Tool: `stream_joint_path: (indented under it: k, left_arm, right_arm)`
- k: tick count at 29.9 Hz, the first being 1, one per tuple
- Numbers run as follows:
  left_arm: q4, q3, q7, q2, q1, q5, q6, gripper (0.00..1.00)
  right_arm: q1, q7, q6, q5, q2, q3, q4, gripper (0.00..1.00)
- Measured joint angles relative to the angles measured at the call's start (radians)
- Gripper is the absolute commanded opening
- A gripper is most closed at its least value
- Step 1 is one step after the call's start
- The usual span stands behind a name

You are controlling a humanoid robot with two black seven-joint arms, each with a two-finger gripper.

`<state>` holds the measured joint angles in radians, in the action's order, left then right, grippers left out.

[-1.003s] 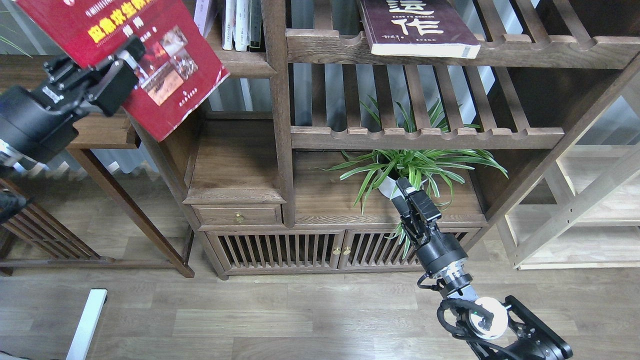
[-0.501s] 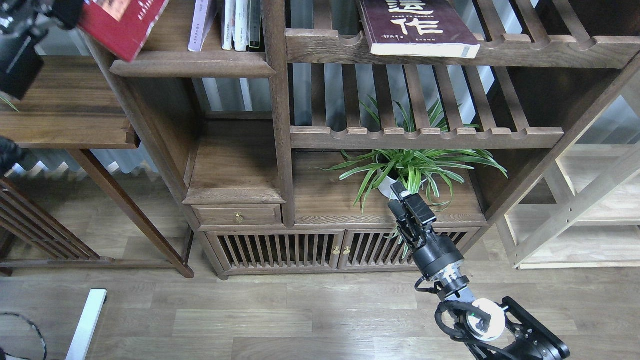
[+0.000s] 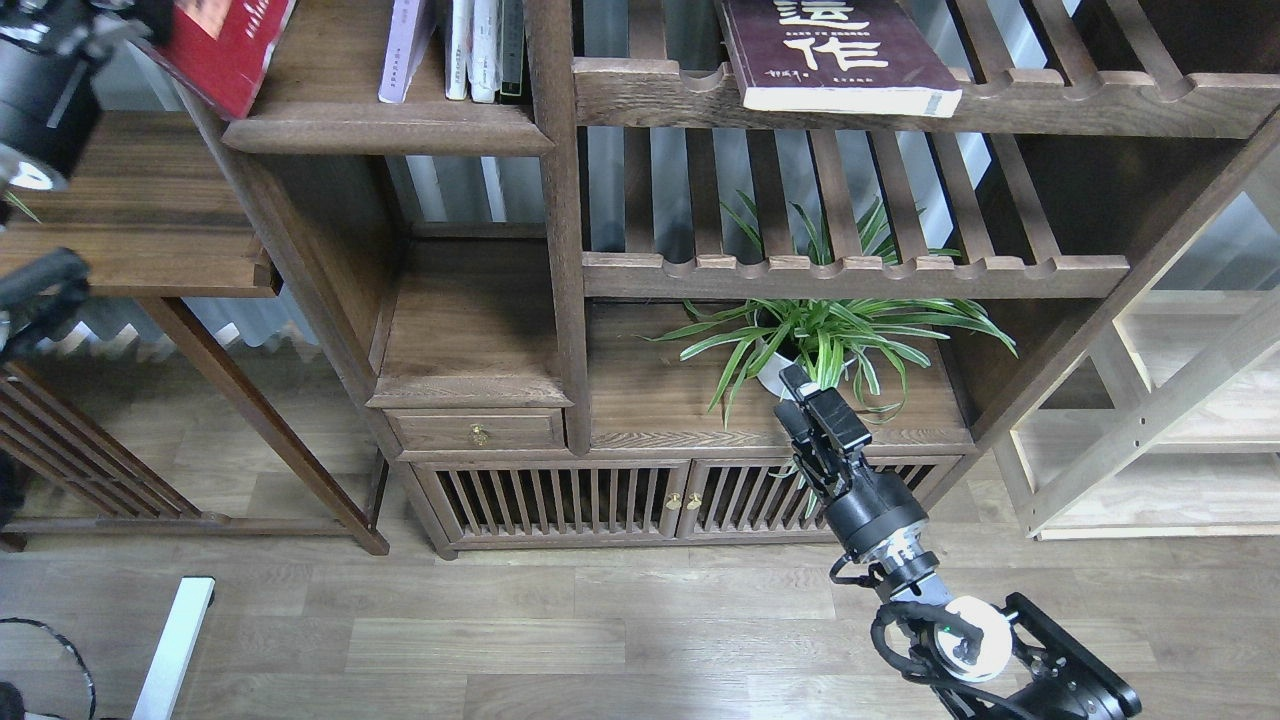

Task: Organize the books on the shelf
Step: 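Release the red book on the upper shelf and withdraw the left gripper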

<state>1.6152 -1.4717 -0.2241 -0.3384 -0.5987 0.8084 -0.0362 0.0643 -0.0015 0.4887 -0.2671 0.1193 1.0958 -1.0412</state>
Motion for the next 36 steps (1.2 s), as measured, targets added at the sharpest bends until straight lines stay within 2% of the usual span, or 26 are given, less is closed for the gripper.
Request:
stream_joint_path:
  k: [10,13,25,31,36]
  left_arm:
    - [-0.068,0.24,0.003,0.028,-0.179,0.069,-0.303,0.0]
    - [-0.101,0.285,0.003,0.029,-0.22,0.07,-0.352,0.0]
    - [-0.327,0.378,0.012,0.04,-0.423,0.058,-0.349,0.0]
    - [-0.437,0.424,0.065,0.05,-0.469,0.028,-0.339,0.0]
    - [-0.574,0.491,0.15,0.053,-0.531,-0.053,-0.27,0.0]
  right_arm:
    - [-0.005,0.0,0.0,-0.003,0.047,0.005,-0.002,0.77]
    - [-0.011,0.0,0.0,-0.004,0.058,0.008,-0.002,0.77]
    - [-0.014,0.002,0.0,-0.006,0.062,0.007,-0.002,0.77]
    - [-0.014,0.002,0.0,-0.006,0.064,0.007,-0.002,0.76]
    - [-0.014,0.002,0.0,-0.006,0.066,0.011,-0.002,0.76]
